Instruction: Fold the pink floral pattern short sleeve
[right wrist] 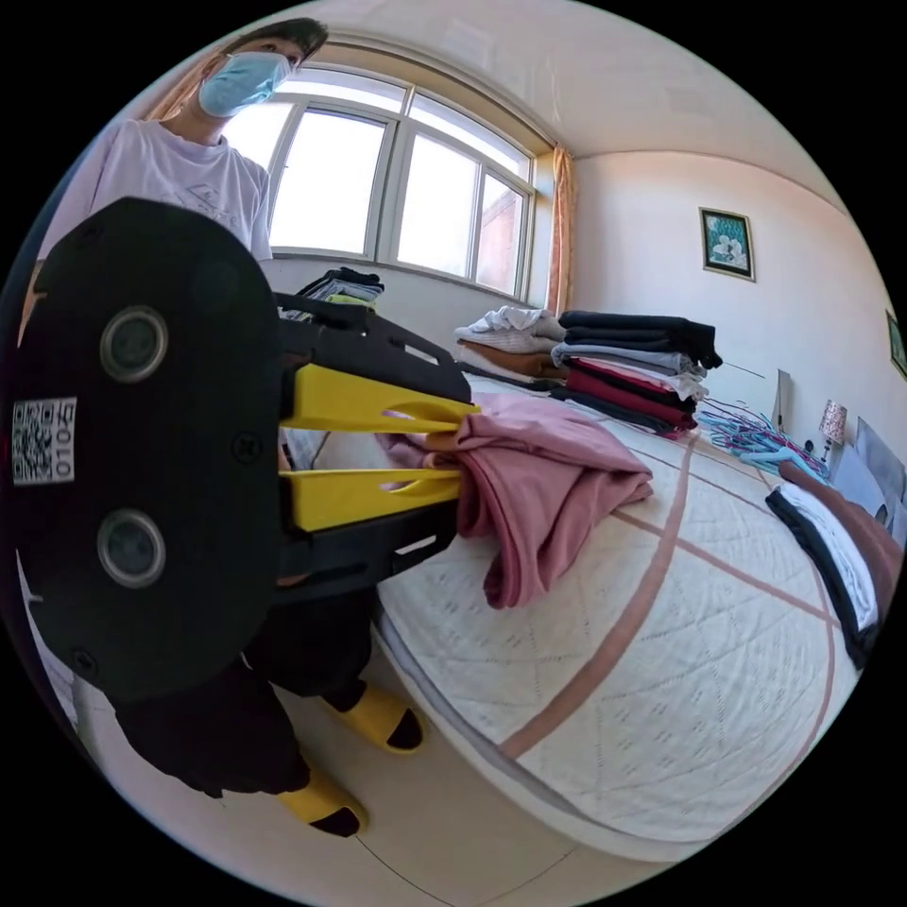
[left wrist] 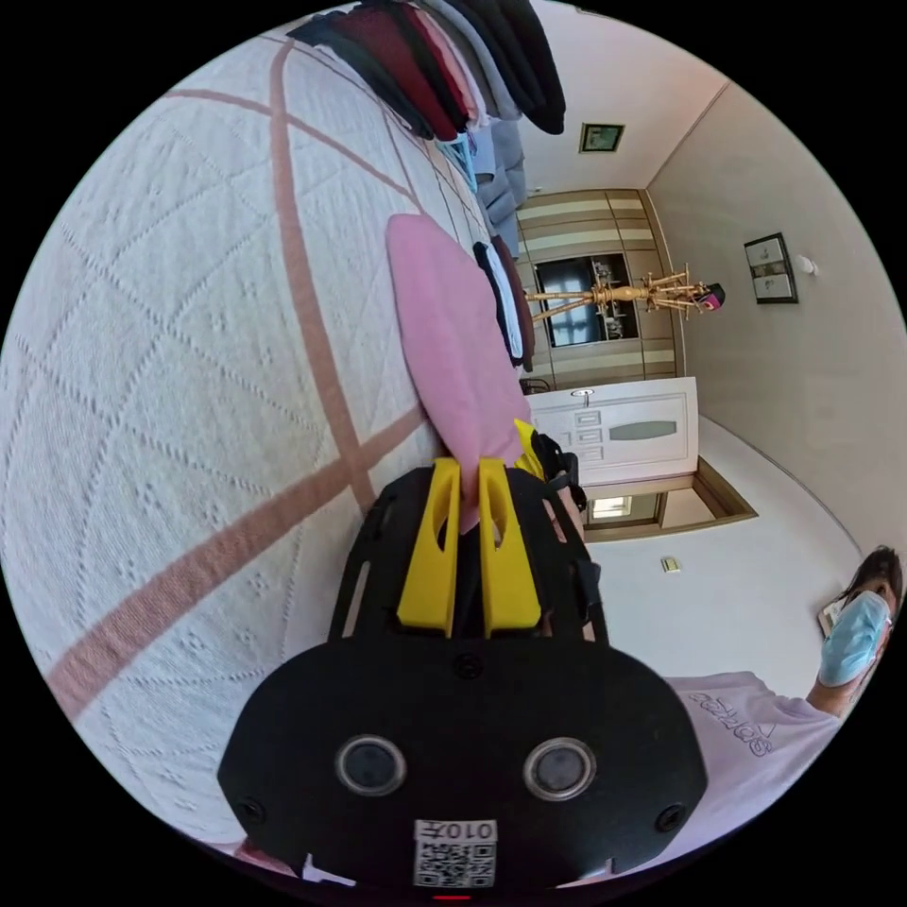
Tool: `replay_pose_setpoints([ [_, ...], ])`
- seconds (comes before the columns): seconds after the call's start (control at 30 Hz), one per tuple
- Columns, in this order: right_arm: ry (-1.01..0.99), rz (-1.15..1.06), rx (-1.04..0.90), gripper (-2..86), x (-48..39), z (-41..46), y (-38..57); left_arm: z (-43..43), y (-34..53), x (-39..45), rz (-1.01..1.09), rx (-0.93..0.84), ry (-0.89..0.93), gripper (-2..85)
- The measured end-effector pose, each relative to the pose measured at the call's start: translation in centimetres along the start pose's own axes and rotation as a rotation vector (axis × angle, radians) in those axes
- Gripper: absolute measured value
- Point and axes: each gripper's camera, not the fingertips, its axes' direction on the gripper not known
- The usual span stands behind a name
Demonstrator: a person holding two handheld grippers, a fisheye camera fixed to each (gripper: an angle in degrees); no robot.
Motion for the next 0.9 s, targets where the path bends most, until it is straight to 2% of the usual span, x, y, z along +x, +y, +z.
replay_pose_setpoints([
  [0.2,-0.021,-0.060,0.001,5.7,-2.1,-0.4,1.6,-2.1,-4.2,5.1,0.218,0.022,-0.012,2.9],
  [0.4,-0.031,-0.279,0.119,5.9,-9.9,-4.6,3.7,-2.3,-11.0,15.3,0.524,-0.058,0.030,2.5],
  [0.6,0.066,-0.239,0.198,5.9,-10.4,-9.3,-0.8,8.4,-25.5,19.0,0.493,-0.285,0.132,2.0],
  [0.67,0.095,-0.273,0.305,5.9,-12.5,-13.3,-3.9,11.7,-30.1,22.1,0.541,-0.300,0.167,1.8],
  [0.77,0.293,-0.413,0.446,6.0,-17.5,-17.3,-7.0,16.2,-37.0,29.0,0.746,-0.336,0.127,1.7],
  [0.87,0.380,-0.409,0.539,6.1,-16.9,-18.7,-10.4,21.8,-42.9,30.8,0.751,-0.386,0.105,1.5],
  [0.9,0.397,-0.385,0.544,6.1,-15.9,-18.6,-11.3,24.6,-44.8,30.3,0.750,-0.415,0.030,1.5],
])
